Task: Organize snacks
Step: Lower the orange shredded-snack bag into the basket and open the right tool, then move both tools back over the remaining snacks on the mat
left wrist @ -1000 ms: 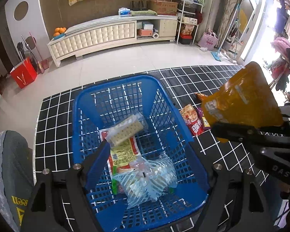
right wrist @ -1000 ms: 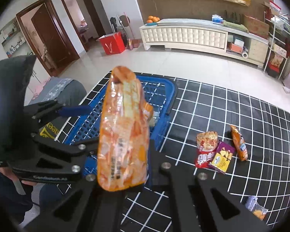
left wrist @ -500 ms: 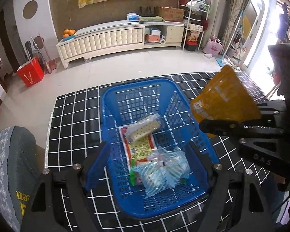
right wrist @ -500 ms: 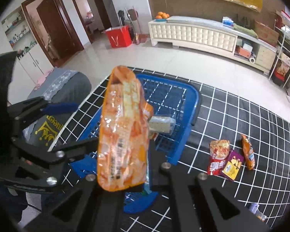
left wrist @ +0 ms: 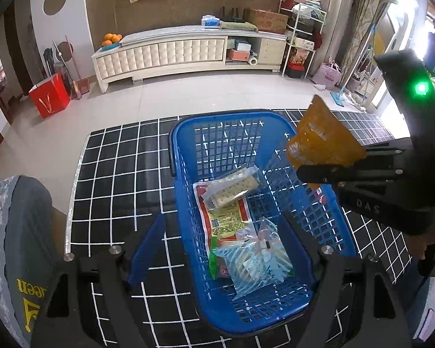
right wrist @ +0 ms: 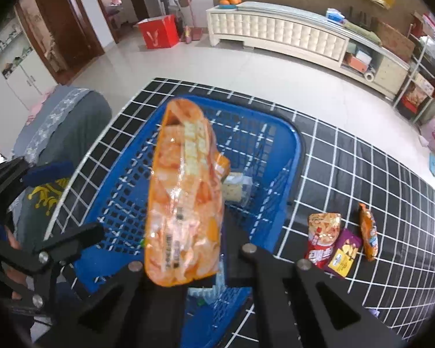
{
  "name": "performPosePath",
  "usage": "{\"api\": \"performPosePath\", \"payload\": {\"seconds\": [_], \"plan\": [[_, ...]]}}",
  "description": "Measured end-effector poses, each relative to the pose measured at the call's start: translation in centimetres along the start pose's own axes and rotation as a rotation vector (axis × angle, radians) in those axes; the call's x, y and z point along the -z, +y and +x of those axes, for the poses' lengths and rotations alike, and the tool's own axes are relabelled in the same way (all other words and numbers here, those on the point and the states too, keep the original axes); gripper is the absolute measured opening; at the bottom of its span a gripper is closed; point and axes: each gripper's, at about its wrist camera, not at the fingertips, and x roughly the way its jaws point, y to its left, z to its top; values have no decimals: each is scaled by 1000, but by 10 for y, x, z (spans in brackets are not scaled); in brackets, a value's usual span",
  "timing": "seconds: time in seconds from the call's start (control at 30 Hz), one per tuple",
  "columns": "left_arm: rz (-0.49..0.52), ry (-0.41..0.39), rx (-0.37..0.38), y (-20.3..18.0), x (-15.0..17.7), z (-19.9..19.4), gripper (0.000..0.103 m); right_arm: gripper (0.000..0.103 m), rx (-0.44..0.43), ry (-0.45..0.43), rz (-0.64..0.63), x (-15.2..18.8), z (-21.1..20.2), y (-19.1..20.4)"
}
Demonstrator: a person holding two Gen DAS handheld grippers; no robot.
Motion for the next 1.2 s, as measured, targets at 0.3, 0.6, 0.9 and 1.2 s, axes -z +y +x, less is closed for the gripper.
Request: {"api": "performPosePath", "payload": {"seconds": [0.3,0.6,0.9,1.2], "plan": [[16,14,-34,-12,11,-3,78,84,-6,-59,72,22,-22,-8],[71,-37,1,-48,21,-31,78,88,-13,-125,146,62,-65,-22],[124,-87,19,-87,24,-47,87,100,78,-210,149,96,-109,-43],[200,-93,44,-132,22,-43,103,103,148,-223,214,131,-127,-86]]}}
